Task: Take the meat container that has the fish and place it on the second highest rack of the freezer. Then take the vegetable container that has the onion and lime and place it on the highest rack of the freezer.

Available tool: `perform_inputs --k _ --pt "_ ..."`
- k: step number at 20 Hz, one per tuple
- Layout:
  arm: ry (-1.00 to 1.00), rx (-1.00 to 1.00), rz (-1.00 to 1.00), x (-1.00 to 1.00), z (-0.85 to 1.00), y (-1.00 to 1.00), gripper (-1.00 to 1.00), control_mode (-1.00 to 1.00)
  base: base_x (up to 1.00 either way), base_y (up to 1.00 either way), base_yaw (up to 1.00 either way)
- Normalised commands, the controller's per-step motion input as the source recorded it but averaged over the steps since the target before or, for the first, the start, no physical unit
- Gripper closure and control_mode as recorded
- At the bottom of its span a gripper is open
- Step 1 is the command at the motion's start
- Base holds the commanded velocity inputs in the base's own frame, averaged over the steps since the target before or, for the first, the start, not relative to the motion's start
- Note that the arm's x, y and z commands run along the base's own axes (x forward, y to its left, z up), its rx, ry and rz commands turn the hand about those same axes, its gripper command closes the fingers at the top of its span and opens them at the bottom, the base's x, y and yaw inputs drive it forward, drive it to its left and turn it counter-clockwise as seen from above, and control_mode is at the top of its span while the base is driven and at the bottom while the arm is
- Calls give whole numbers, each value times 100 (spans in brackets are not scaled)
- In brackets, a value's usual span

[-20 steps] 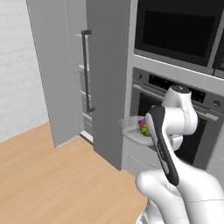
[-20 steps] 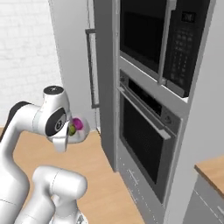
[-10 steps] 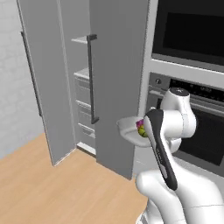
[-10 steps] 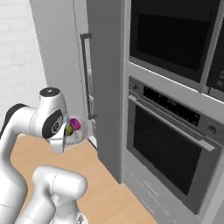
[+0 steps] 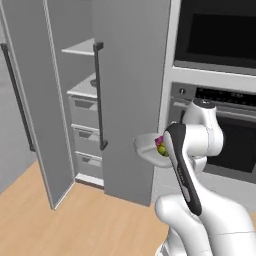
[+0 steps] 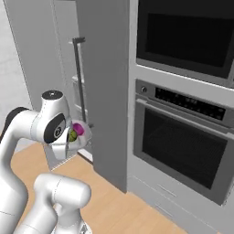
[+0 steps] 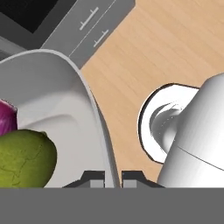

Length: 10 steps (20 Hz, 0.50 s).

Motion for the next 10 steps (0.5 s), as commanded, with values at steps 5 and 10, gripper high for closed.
perform_inputs --k 5,10 --pt "0 0 0 0 0 0 100 100 0 89 -49" --pt "0 0 0 0 0 0 100 100 0 97 -48"
